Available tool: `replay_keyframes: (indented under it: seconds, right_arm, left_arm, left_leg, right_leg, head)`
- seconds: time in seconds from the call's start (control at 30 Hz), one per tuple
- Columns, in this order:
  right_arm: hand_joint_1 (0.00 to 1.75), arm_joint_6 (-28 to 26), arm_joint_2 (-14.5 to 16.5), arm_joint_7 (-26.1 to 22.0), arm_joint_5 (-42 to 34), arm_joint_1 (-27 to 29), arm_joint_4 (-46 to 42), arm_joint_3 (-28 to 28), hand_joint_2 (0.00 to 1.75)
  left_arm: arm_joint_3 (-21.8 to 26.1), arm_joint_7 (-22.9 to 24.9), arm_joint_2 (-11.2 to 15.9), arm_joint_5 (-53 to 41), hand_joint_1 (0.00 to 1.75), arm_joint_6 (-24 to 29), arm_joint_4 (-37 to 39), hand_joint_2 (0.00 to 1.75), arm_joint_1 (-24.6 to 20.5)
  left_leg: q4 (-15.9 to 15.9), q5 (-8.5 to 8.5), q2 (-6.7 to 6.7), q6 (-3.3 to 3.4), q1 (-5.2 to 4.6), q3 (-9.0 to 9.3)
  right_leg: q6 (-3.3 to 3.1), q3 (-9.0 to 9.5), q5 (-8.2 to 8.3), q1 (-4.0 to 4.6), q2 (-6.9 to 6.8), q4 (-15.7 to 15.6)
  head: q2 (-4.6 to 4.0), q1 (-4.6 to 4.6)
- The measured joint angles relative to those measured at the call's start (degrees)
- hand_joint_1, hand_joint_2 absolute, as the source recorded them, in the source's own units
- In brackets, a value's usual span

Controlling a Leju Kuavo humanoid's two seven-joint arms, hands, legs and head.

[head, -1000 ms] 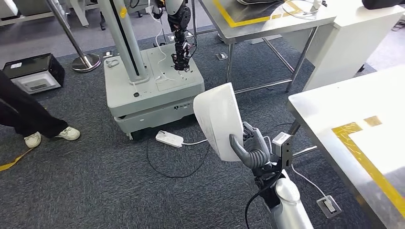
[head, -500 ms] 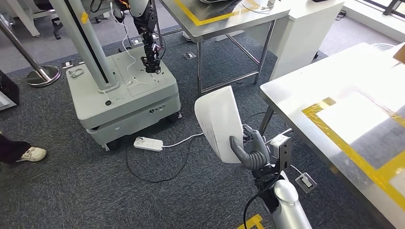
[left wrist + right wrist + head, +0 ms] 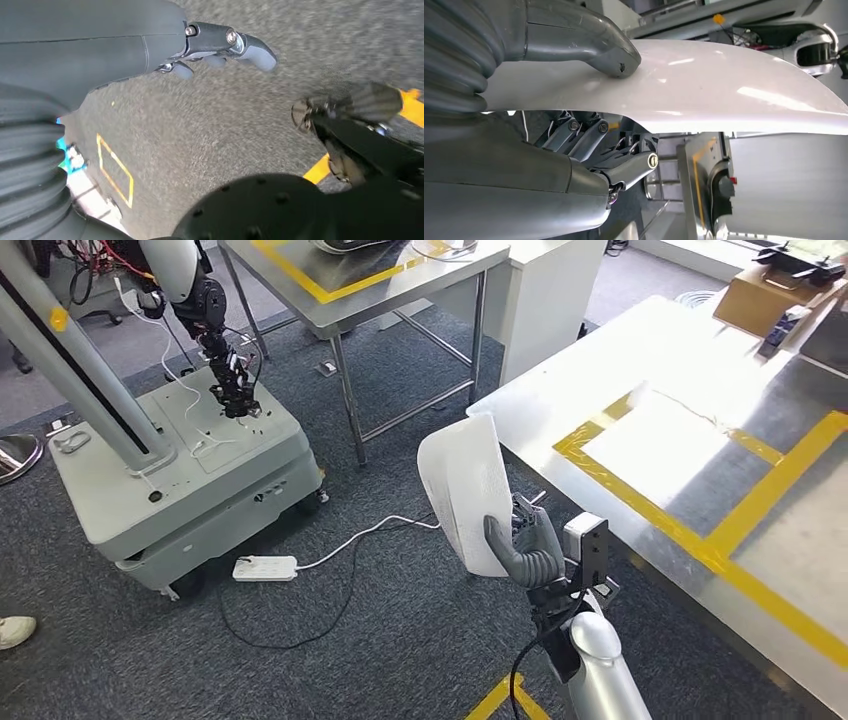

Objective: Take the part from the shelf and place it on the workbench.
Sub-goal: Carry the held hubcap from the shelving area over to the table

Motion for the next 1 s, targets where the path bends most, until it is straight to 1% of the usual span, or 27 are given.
replay_keyframes:
  seconds: [0.03,0.07,0.1,0.13,0.17,0.2,0.23,0.27,0.3,0.33,0.37,0.4,0.43,0.47,0.5,0.53,0.6,0.63,0.67,0.7,0.73,0.77,0.83,0.87,0.9,0.97,1.0]
  right_arm:
    - [1.75,-0.20,0.08,-0.01,0.01,-0.02,0.00,-0.01,1.75]
    - [1.75,-0.40,0.19,-0.01,0.04,-0.02,-0.01,-0.01,1.75]
    - [1.75,-0.61,0.29,0.00,0.06,0.02,-0.01,-0.02,1.75]
    - [1.75,-0.76,0.35,0.01,0.07,0.09,-0.02,-0.06,1.75]
    - [1.75,-0.87,0.39,0.02,0.04,0.20,-0.02,-0.14,1.75]
    - [1.75,-0.93,0.40,0.02,-0.11,0.30,-0.02,-0.24,1.75]
    - [1.75,-0.98,0.39,0.03,-0.27,0.30,-0.02,-0.34,1.75]
    - [1.75,-1.02,0.40,0.05,-0.44,0.20,0.00,-0.42,1.75]
    - [1.75,-1.04,0.43,0.08,-0.60,0.06,0.03,-0.45,1.75]
    - [1.75,-1.08,0.45,0.10,-0.66,-0.09,0.09,-0.46,1.75]
    - [1.75,-1.12,0.48,0.11,-0.70,-0.17,0.24,-0.46,1.75]
    - [1.75,-1.19,0.50,0.13,-0.73,-0.18,0.46,-0.46,1.75]
    - [1.75,-1.25,0.50,0.15,-0.74,-0.18,0.71,-0.46,1.75]
    - [1.75,-1.31,0.50,0.17,-0.74,-0.18,0.94,-0.46,1.75]
    - [1.75,-1.34,0.50,0.19,-0.79,-0.26,1.13,-0.46,1.75]
    - [1.75,-1.35,0.50,0.19,-0.85,-0.43,1.25,-0.46,1.75]
    - [1.75,-1.34,0.55,0.19,-1.03,-0.93,1.55,-0.47,1.75]
    - [1.75,-1.33,0.57,0.19,-1.11,-1.16,1.72,-0.53,1.75]
    - [1.75,-1.36,0.60,0.19,-1.22,-1.29,1.85,-0.63,1.75]
    - [1.75,-1.40,0.61,0.20,-1.32,-1.32,1.93,-0.76,1.75]
    - [1.75,-1.48,0.61,0.21,-1.42,-1.32,1.96,-0.90,1.75]
    - [1.75,-1.59,0.63,0.23,-1.50,-1.31,1.95,-1.04,1.75]
    - [1.75,-1.77,0.69,0.39,-1.61,-1.27,1.87,-1.26,1.75]
    - [1.75,-1.82,0.72,0.48,-1.64,-1.24,1.83,-1.34,1.75]
    - [1.75,-1.85,0.74,0.55,-1.66,-1.18,1.79,-1.37,1.75]
    - [1.75,-1.88,0.74,0.63,-1.71,-1.11,1.75,-1.39,1.75]
    - [1.75,-2.01,0.74,0.85,-1.85,-0.74,1.52,-1.57,1.75]
  left_arm:
    - [-0.01,-0.30,-0.03,0.00,0.00,0.00,0.01,1.75,0.00]
    - [-0.01,-0.75,-0.05,0.04,0.00,0.00,0.02,1.75,0.00]
    - [-0.01,-1.31,-0.09,0.12,0.00,0.00,0.02,1.75,0.00]
    - [-0.01,-1.96,-0.12,0.20,0.00,0.00,0.02,1.75,-0.01]
    - [-0.01,-2.58,-0.16,0.28,0.00,0.00,0.01,1.75,-0.05]
    - [0.00,-3.07,-0.22,0.36,0.00,0.00,-0.02,1.75,-0.13]
    - [0.00,-3.42,-0.28,0.40,0.00,0.00,-0.03,1.75,-0.20]
    - [0.00,-3.65,-0.34,0.44,0.00,0.00,-0.05,1.75,-0.26]
    - [0.00,-3.79,-0.37,0.47,0.00,0.00,-0.06,1.75,-0.29]
    - [0.00,-3.85,-0.37,0.48,0.00,0.00,-0.06,1.75,-0.28]
    - [0.01,-3.83,-0.36,0.48,0.00,0.00,-0.06,1.75,-0.26]
    - [0.01,-3.81,-0.36,0.49,0.00,0.00,-0.06,1.75,-0.26]
    - [0.02,-3.78,-0.37,0.52,0.00,0.00,-0.06,1.75,-0.27]
    - [0.02,-3.76,-0.39,0.56,0.00,0.00,-0.06,1.75,-0.29]
    - [0.02,-3.63,-0.46,0.62,0.00,0.00,-0.06,1.75,-0.30]
    - [0.03,-3.42,-0.56,0.69,0.00,0.00,-0.06,1.75,-0.31]
    - [0.14,-2.43,-0.78,0.81,0.00,0.00,-0.03,1.75,-0.32]
    - [0.24,-1.75,-0.86,0.84,0.00,0.00,-0.01,1.75,-0.35]
    - [0.34,-1.00,-0.98,0.82,0.00,0.00,0.01,1.75,-0.37]
    - [0.43,-0.39,-1.05,0.75,0.00,0.00,0.00,1.75,-0.39]
    - [0.48,0.02,-1.15,0.65,0.00,0.00,-0.01,1.75,-0.39]
    - [0.49,0.18,-1.25,0.51,0.00,0.00,-0.01,1.75,-0.35]
    - [0.50,-0.17,-1.38,0.29,0.00,0.00,0.04,1.75,-0.16]
    - [0.50,-0.40,-1.42,0.23,0.00,0.00,0.07,1.75,-0.07]
    - [0.50,-0.57,-1.43,0.20,0.00,0.00,0.09,1.75,0.00]
    - [0.51,-0.72,-1.42,0.17,0.00,0.00,0.09,1.75,0.03]
    - [0.52,-1.16,-1.38,-0.05,0.00,0.00,0.09,1.75,0.08]
  left_leg:
    - [-3.86,1.57,-1.62,0.06,0.14,1.62]
    - [-6.70,2.55,-2.88,0.16,0.22,2.87]
    - [-8.04,2.78,-3.80,0.30,0.22,3.44]
    - [-8.16,2.71,-3.88,0.51,0.12,3.54]
    - [-8.20,2.89,-3.10,0.87,0.06,3.58]
    - [-8.38,3.10,-2.34,1.28,0.06,3.60]
    - [-8.61,3.30,-1.56,1.75,0.09,3.63]
    - [-8.85,3.48,-0.71,2.17,0.12,3.63]
    - [-8.96,3.57,0.20,2.50,0.04,3.59]
    - [-8.96,3.56,1.07,2.72,-0.09,3.50]
    - [-8.92,3.53,1.99,2.81,-0.20,3.42]
    - [-8.86,3.50,2.90,2.86,-0.27,3.36]
    - [-8.80,3.47,3.77,2.86,-0.31,3.33]
    - [-8.73,3.44,4.51,2.86,-0.34,3.31]
    - [-8.60,3.35,5.30,2.79,-0.35,3.32]
    - [-8.46,3.23,6.01,2.69,-0.40,3.32]
    - [-8.18,2.99,7.24,2.23,-0.63,3.27]
    - [-8.16,2.96,7.75,1.95,-0.71,3.31]
    - [-8.21,2.95,8.23,1.65,-0.79,3.41]
    - [-8.24,2.90,8.32,1.32,-0.72,3.44]
    - [-7.92,2.56,7.46,0.98,-0.62,3.36]
    - [-6.68,1.61,5.96,0.63,-0.47,2.85]
    - [-1.39,-1.51,2.59,0.04,-0.08,0.56]
    - [1.15,-2.86,1.89,-0.11,0.04,-0.57]
    - [2.79,-3.64,1.68,-0.19,0.09,-1.32]
    - [3.80,-4.05,1.63,-0.24,0.11,-1.79]
    - [4.92,-4.01,1.59,-0.32,0.13,-2.31]
  right_leg:
    - [0.26,-0.12,0.00,0.01,0.74,0.16]
    - [0.62,-0.32,0.06,-0.02,1.46,0.28]
    - [1.04,-0.57,0.18,-0.09,2.13,0.32]
    - [1.50,-0.81,0.39,-0.16,2.80,0.25]
    - [1.93,-1.00,0.63,-0.26,3.48,0.09]
    - [2.26,-1.16,0.64,-0.30,3.29,0.18]
    - [2.51,-1.56,0.13,-0.21,2.10,0.87]
    - [2.71,-2.45,-1.09,-0.07,0.30,2.72]
    - [2.84,-3.86,-2.96,0.03,-1.82,5.88]
    - [3.01,-5.67,-5.03,0.12,-3.28,9.89]
    - [3.15,-7.35,-6.72,0.11,-3.92,13.79]
    - [3.24,-8.33,-7.52,0.09,-4.16,16.30]
    - [3.25,-8.16,-7.22,0.10,-4.29,16.61]
    - [3.20,-7.09,-6.19,0.12,-4.46,15.07]
    - [3.05,-4.77,-4.42,0.18,-4.96,11.24]
    - [2.80,-2.38,-3.11,0.34,-5.99,6.96]
    - [2.10,0.77,-1.56,0.70,-7.61,1.00]
    - [1.75,0.96,-1.63,0.92,-7.81,0.29]
    - [1.41,0.85,-1.44,0.97,-7.29,0.22]
    - [1.09,0.85,-1.24,0.82,-6.65,0.06]
    - [0.80,0.92,-1.02,0.63,-6.12,-0.20]
    - [0.49,1.00,-0.76,0.34,-5.58,-0.47]
    - [0.13,1.02,-0.46,0.05,-4.58,-0.71]
    - [0.03,0.95,-0.41,0.03,-4.22,-0.71]
    - [0.01,0.91,-0.40,0.03,-3.99,-0.71]
    - [0.01,0.89,-0.40,0.03,-3.83,-0.70]
    - [0.03,0.88,-0.39,0.01,-3.29,-0.66]
  head:
    - [0.00,-0.01]
    - [0.00,-0.01]
    - [0.00,-0.01]
    - [0.00,0.00]
    - [0.00,0.01]
    - [0.00,0.01]
    - [0.00,0.08]
    - [0.00,0.14]
    - [0.00,0.21]
    - [0.00,0.28]
    - [0.00,0.28]
    - [0.00,0.28]
    - [0.00,0.28]
    - [0.00,0.28]
    - [0.00,0.28]
    - [0.00,0.28]
    - [0.00,0.27]
    - [0.00,0.27]
    - [0.00,0.27]
    - [0.00,0.27]
    - [0.00,0.26]
    - [0.00,0.26]
    - [0.00,0.25]
    - [0.00,0.25]
    - [0.00,0.26]
    - [0.00,0.26]
    - [0.00,0.25]
